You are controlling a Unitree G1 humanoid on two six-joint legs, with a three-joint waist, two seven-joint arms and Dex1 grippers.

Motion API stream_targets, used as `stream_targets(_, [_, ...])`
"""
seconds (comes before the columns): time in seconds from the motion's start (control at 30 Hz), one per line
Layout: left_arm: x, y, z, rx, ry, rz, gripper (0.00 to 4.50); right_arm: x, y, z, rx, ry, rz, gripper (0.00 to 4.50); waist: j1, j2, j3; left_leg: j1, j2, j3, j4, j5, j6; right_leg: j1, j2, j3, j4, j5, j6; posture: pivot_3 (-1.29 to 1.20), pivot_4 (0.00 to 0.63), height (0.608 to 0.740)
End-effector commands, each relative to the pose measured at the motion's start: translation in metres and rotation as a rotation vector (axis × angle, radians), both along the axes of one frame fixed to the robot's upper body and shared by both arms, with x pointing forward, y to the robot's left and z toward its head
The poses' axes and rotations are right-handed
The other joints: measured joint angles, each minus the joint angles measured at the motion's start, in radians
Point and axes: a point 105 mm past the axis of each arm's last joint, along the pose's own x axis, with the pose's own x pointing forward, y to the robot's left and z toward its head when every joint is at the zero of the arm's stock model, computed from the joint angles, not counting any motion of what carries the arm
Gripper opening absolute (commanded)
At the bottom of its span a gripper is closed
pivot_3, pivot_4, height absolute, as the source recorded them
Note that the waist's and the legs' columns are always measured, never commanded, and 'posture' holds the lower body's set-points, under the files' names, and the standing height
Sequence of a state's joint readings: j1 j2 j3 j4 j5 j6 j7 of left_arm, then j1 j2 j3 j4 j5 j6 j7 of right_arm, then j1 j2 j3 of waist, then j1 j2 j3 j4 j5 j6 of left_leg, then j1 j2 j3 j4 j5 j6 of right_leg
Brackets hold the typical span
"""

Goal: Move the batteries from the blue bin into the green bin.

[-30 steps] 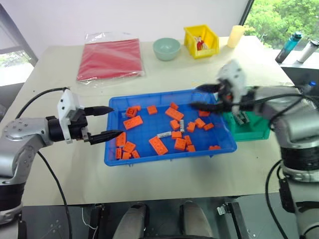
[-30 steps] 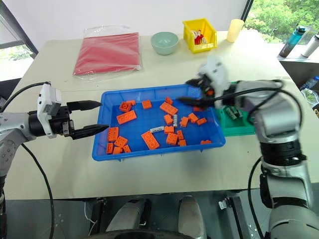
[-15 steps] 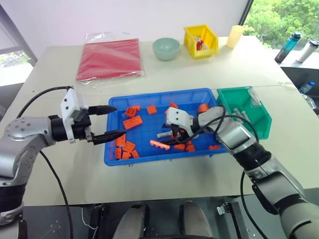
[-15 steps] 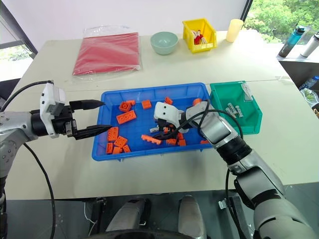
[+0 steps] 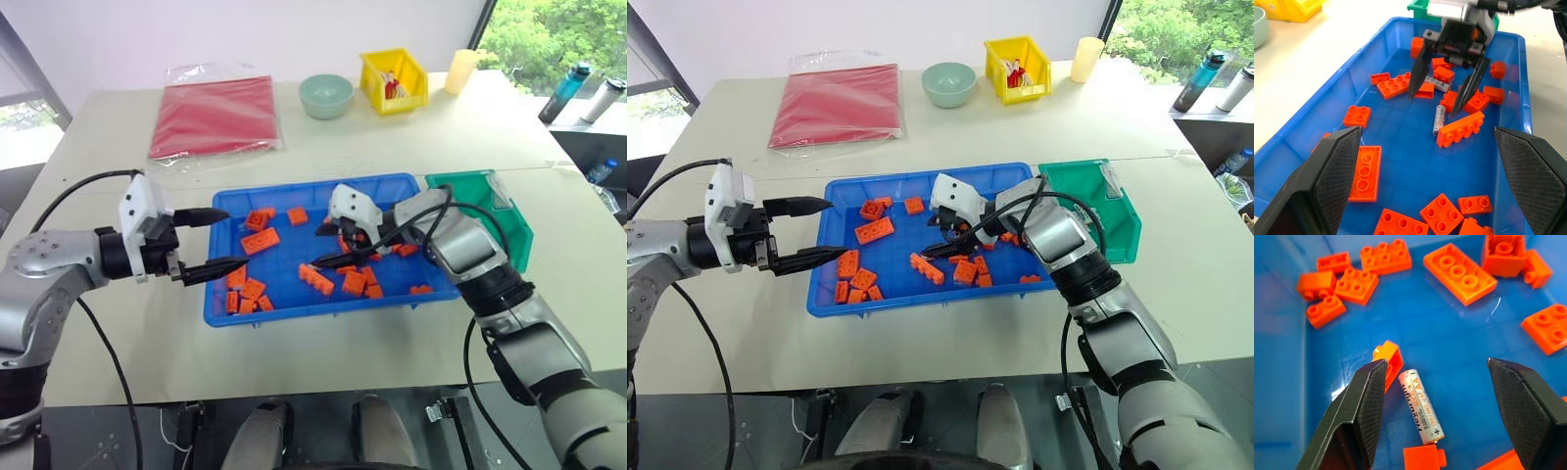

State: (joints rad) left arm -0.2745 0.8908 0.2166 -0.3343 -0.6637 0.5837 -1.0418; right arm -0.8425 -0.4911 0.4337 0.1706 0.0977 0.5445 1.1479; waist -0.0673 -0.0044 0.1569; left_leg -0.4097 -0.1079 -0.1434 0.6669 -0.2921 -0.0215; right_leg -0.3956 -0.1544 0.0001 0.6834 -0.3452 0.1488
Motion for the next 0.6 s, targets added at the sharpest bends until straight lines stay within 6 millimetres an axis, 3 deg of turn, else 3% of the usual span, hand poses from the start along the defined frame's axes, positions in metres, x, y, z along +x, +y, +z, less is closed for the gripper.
stream_targets(0.03, [-0.001,-0.002,0.011,-0.005,-0.045,-0.012,4.50,0.001,0.003,0.002,-0.009,-0.041,0.022,3.33,-0.002,0.000,0.000,0.000,0.000,0.000,0.000,0.000,0.000,0.000,0.000,0.000,0.000,0.000,0.000,0.00,0.150,0.717])
stream_targets(0.27, [0.001,0.000,0.012,-0.003,-0.049,-0.005,4.50,0.003,0.001,-0.006,-0.058,-0.086,0.053,3.33,-0.002,0.000,0.000,0.000,0.000,0.000,0.000,0.000,0.000,-0.001,0.000,0.000,0.000,0.000,0.000,0.00,0.150,0.717])
stream_targets(0.4, [0.000,0.000,0.013,-0.006,-0.053,-0.002,4.50,0.004,-0.004,-0.020,-0.118,-0.118,0.077,3.33,-0.001,0.000,0.000,0.000,0.000,0.000,0.000,0.000,0.000,0.000,0.000,0.000,0.000,0.000,0.000,0.00,0.150,0.717])
stream_targets(0.5, [0.000,0.000,0.013,-0.008,-0.055,0.001,4.50,0.003,-0.005,-0.027,-0.117,-0.099,0.075,2.57,-0.003,0.000,0.000,0.000,0.000,0.000,0.000,0.000,0.000,0.000,0.000,0.000,0.000,0.000,0.000,0.00,0.150,0.717])
stream_targets(0.6, [0.000,0.000,0.013,-0.008,-0.055,0.002,4.50,0.002,-0.005,-0.029,-0.119,-0.099,0.083,1.04,-0.003,0.000,0.000,0.000,0.000,0.000,0.000,0.000,0.000,0.000,0.000,0.000,0.000,0.000,0.000,0.00,0.150,0.717])
